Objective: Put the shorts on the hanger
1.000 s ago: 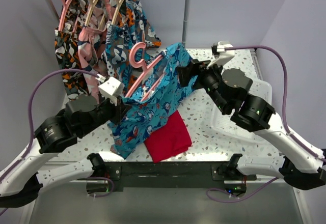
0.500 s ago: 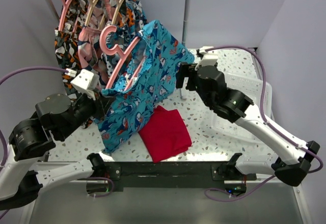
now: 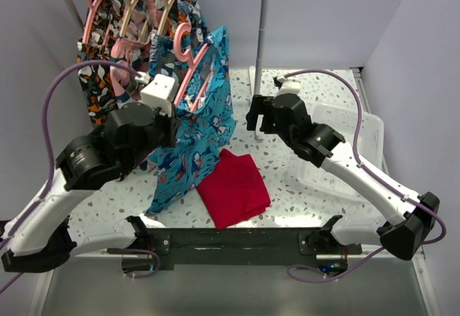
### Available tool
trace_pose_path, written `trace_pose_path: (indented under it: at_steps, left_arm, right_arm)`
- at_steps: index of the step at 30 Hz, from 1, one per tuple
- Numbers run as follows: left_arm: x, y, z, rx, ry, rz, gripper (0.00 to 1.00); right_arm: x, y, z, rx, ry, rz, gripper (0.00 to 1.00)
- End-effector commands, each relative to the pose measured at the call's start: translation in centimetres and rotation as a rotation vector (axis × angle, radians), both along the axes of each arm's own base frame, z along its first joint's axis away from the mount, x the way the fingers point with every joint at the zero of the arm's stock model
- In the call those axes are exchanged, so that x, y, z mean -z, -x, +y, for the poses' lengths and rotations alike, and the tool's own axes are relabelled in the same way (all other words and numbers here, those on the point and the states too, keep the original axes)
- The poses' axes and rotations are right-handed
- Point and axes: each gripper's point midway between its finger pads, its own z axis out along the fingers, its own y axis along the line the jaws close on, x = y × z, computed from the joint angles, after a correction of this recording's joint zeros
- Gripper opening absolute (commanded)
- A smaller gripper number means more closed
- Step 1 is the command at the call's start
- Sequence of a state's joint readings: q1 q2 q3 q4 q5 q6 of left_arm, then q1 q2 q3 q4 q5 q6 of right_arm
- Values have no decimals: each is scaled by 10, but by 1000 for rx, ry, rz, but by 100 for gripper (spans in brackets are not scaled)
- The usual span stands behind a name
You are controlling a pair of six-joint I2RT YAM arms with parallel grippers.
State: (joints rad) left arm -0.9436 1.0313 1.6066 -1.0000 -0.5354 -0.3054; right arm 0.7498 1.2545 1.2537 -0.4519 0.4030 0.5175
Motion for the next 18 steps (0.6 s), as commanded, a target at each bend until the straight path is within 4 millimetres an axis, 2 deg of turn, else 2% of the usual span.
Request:
trace_pose_path:
  at_steps: [1, 3, 4, 9, 11, 15, 17, 18]
  left_arm:
    - [-47, -30, -21, -83, 125, -114, 0]
    - [-53, -36, -30, -68, 128, -124, 0]
    - [-46, -43, -39, -68, 103, -111, 0]
    - [-47, -64, -64, -40, 106, -103, 0]
    - [-53, -69, -67, -30, 126, -110, 0]
    - [-52, -99, -68, -41, 149, -87, 0]
    - [-58, -109, -65, -58, 170, -95, 0]
    - [-55, -115, -71, -42, 170, -84, 0]
  right_arm:
    - [-8, 9, -1, -11, -69, -11, 87]
    - [-6, 15, -4, -14, -78, -6, 87]
    - [-5, 17, -5, -13, -91, -2, 87]
    - [-4, 33, -5, -52, -144, 11, 87]
    - [-4, 38, -7, -60, -162, 11, 87]
    - [-6, 44, -7, -75, -182, 17, 86]
    - [-5, 48, -5, -91, -195, 27, 86]
    - [-6, 49, -4, -97, -202, 27, 85]
